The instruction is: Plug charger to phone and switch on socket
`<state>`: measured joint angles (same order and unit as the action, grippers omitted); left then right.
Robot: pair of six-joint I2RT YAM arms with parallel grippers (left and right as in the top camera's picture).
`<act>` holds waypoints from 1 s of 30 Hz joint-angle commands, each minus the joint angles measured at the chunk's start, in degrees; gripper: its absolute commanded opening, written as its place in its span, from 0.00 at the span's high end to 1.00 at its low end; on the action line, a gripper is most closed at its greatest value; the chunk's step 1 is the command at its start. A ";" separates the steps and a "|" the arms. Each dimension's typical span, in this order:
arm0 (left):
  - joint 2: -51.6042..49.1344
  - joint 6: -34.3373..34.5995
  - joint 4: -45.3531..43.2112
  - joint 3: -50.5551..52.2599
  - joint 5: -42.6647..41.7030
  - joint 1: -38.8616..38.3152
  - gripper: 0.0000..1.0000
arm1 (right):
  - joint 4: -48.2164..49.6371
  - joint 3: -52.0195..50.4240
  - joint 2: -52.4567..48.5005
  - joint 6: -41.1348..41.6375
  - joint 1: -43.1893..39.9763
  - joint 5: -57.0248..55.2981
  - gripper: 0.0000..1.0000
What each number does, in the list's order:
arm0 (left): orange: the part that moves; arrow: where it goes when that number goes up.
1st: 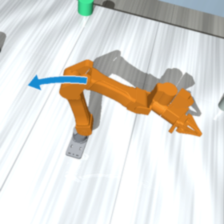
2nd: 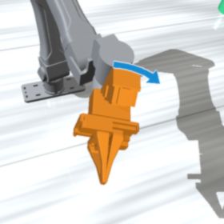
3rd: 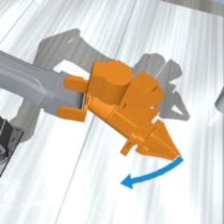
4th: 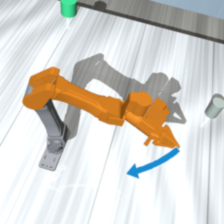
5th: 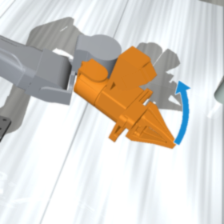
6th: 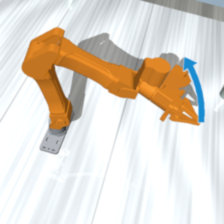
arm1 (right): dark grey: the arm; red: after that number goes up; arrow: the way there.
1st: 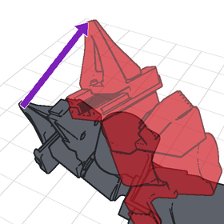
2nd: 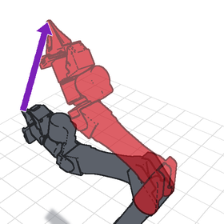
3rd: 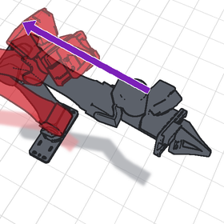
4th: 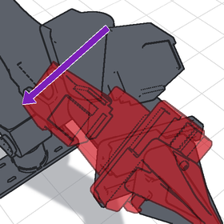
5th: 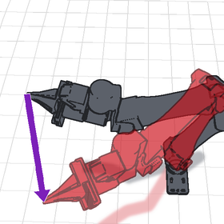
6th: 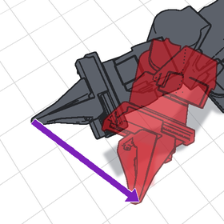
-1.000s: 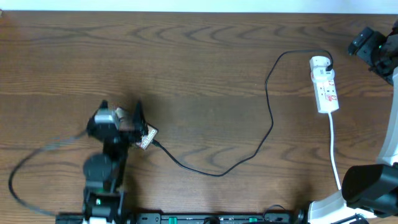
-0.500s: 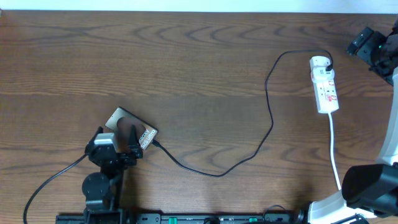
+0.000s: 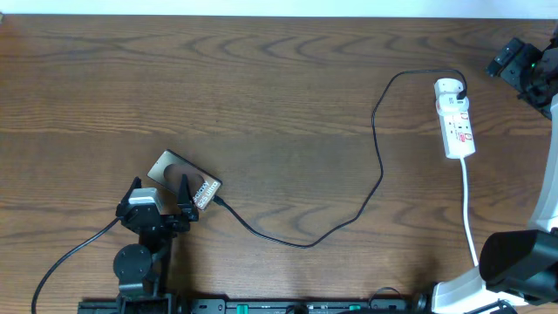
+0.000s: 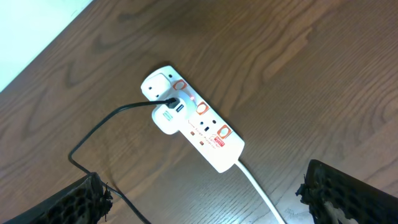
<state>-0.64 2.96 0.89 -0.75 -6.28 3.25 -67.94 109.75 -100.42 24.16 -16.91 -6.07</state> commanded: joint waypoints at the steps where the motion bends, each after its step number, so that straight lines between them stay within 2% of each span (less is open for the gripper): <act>1: 0.00 0.09 2.54 0.48 -2.08 0.33 0.12 | -0.04 0.26 -0.02 0.90 0.02 -0.68 0.01; 25: 0.00 0.07 2.54 0.48 -2.08 0.33 0.12 | -0.15 0.15 1.73 0.44 0.13 -2.21 0.01; 27: 0.00 0.07 2.54 0.46 -2.08 0.33 0.12 | 1.25 -0.94 3.58 0.46 0.46 -2.19 0.01; 30: 0.00 0.09 2.54 0.46 -2.08 0.33 0.11 | 8.11 -7.82 9.70 0.39 2.45 -2.21 0.01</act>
<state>-0.64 2.94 0.89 -0.75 -6.31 3.29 -63.13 106.87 -97.82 24.14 -16.49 -7.07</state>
